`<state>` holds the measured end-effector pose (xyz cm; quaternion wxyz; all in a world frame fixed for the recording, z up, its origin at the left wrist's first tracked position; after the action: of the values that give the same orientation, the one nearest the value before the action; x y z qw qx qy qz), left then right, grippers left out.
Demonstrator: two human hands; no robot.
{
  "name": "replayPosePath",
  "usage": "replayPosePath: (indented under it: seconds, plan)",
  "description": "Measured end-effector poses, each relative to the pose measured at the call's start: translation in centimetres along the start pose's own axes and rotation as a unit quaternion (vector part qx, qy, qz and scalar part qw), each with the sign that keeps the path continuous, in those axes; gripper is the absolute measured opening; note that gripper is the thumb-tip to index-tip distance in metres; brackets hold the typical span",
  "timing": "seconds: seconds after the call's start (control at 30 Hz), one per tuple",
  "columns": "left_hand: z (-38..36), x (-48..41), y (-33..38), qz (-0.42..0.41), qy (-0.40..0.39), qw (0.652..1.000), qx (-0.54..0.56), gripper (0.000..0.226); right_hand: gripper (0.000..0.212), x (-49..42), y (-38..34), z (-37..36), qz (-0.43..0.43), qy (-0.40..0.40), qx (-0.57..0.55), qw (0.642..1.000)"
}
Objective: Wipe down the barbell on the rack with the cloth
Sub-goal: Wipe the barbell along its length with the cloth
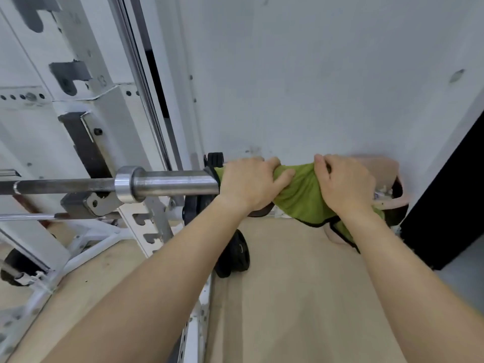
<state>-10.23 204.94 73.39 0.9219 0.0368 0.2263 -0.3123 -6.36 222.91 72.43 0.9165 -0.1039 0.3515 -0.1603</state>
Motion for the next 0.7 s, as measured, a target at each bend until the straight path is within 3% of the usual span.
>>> replayPosePath:
  seconds: [0.17, 0.27, 0.4, 0.53, 0.7]
  plan:
    - [0.4, 3.0, -2.5, -0.129, 0.006, 0.991, -0.019, 0.060, 0.033, 2.1, -3.4, 0.6, -0.009, 0.049, -0.121, 0.991]
    - [1.8, 5.5, -3.5, -0.130, 0.062, 0.988, -0.051, 0.054, 0.034, 3.6, -6.6, 1.8, -0.036, 0.026, -0.169, 0.985]
    - [7.0, 11.4, -7.2, -0.005, 0.115, 0.985, 0.129, 0.040, 0.044, 7.0, -11.5, 3.4, -0.069, -0.057, -0.233, 0.968]
    - [11.9, 20.6, -13.1, 0.165, 0.129, 0.908, 0.364, 0.020, 0.052, 12.8, -21.0, 5.5, -0.031, -0.178, -0.368, 0.912]
    - [18.5, 34.6, -21.0, 0.232, 0.084, 0.898, 0.363, 0.040, 0.053, 22.2, -34.9, 5.5, -0.047, -0.334, -0.383, 0.860]
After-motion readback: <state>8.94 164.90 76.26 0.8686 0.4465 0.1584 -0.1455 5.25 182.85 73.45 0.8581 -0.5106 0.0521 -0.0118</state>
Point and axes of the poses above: each hand's wrist, its own x-axis away from the middle knuckle, its own z-axis out of the back of the hand, y = z × x, the point moved 4 cm from there along -x, towards the middle knuckle, and after that the axes turned 7 degrees about -z, right-handed, at the moved point
